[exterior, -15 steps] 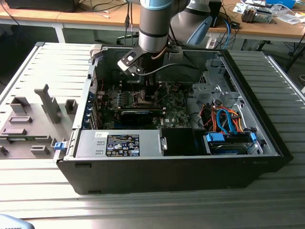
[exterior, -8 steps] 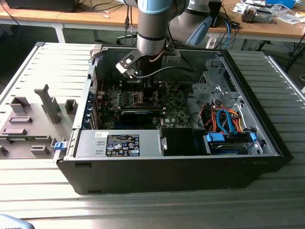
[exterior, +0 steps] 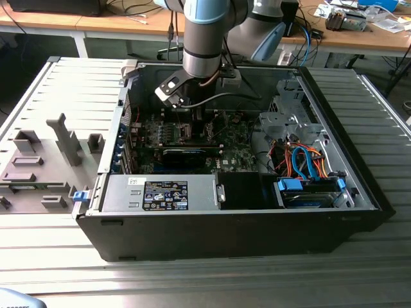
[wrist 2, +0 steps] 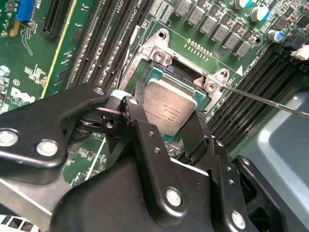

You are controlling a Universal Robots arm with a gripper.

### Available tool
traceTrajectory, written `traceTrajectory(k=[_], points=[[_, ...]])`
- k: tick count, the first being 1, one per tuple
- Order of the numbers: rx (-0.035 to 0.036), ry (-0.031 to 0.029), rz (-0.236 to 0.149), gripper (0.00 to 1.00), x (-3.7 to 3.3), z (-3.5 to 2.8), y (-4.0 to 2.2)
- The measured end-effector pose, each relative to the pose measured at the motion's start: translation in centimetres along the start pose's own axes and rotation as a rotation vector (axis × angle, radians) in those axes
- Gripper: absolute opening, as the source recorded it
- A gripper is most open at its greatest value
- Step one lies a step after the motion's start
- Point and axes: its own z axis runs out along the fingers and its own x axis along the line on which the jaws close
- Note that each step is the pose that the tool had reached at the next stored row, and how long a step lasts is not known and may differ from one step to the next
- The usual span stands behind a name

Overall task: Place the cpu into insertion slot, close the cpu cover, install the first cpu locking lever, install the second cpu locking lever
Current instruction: 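Place the cpu into insertion slot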

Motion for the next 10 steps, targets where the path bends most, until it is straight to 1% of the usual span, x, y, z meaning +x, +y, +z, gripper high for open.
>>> traceTrajectory(k=[1, 3, 10], points=[[0.0003, 0.0001, 0.009, 0.54, 0.0, 0.06, 0.0], [0.0006, 0.0003, 0.015, 0.54, 0.0, 0.12, 0.0], [0.0004, 0.0004, 0.015, 0.54, 0.1, 0.17, 0.11]])
